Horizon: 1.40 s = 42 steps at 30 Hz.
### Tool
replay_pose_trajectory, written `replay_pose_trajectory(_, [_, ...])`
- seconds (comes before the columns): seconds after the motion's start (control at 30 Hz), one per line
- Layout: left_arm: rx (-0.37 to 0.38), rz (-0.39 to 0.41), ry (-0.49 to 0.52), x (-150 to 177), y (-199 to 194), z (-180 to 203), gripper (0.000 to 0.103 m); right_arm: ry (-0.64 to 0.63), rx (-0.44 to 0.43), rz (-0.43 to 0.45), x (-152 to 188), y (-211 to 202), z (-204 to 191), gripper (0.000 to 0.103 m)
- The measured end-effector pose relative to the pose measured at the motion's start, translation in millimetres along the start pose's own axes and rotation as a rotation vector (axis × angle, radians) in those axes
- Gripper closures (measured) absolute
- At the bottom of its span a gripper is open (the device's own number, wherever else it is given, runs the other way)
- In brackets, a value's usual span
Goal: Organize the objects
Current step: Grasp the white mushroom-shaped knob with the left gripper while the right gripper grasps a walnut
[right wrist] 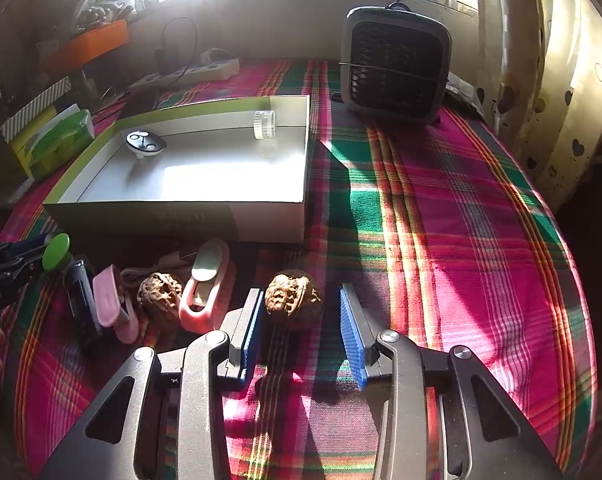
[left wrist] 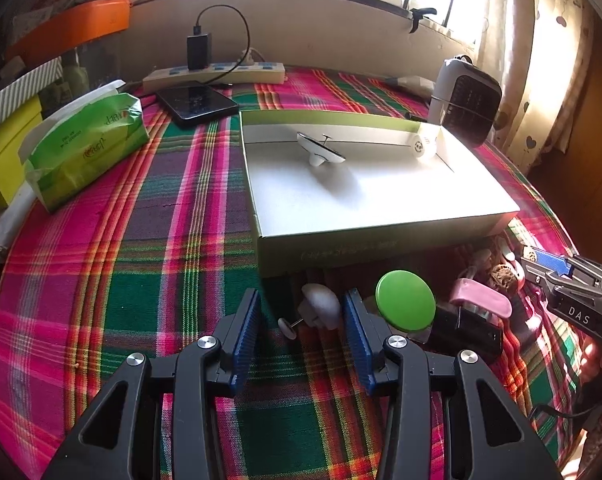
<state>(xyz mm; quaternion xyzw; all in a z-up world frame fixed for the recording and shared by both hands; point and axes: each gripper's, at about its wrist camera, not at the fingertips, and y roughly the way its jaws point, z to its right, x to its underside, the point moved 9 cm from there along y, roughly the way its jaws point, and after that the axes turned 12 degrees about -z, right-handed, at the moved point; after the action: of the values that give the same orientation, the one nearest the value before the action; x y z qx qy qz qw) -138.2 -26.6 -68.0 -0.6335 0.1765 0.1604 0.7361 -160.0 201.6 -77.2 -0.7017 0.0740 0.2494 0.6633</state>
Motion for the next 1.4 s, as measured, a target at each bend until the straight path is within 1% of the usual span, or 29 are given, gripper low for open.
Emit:
replay_pose_trajectory(0.13, [-0.001,-0.006,-0.001,-1.9,1.2,-0.1,0.063,0.001,-0.002,0.000,0.2,-0.2,-1.2,0.065])
replay_pose_trajectory(0.33, [-0.044,-0.002,0.027,-2.0,3.6,2.8,0.063,0.003,-0.001,0.000,0.3,0.1,-0.7,0.065])
replay_pose_trajectory(0.4, [-0.034,-0.001,0.019,-1.8,2.8,1.4,0.063,0.004,0.001,0.001,0.5,0.1,-0.8,0.065])
replay_pose_trajectory(0.57, [-0.027,0.001,-0.005,-1.3,1.2,-3.7,0.072,0.005,0.002,0.001,0.9,0.1,-1.2,0.065])
replay_pose_trajectory(0.63, [-0.024,0.001,-0.011,-0.9,0.7,-4.7,0.074,0.003,0.005,0.001,1.0,0.1,-1.3,0.065])
replay_pose_trajectory(0.9, [-0.022,0.001,-0.012,-1.0,0.6,-4.7,0.074,0.003,0.003,0.002,1.6,-0.3,-0.5,0.068])
replay_pose_trajectory(1.03, [-0.022,0.001,-0.011,-0.5,0.1,-4.6,0.074,0.001,0.003,0.003,1.4,-0.7,-0.4,0.073])
replay_pose_trajectory(1.4, [-0.013,0.012,-0.011,0.6,-4.2,-0.9,0.074,0.012,0.004,0.012,1.9,-3.2,0.4,0.073])
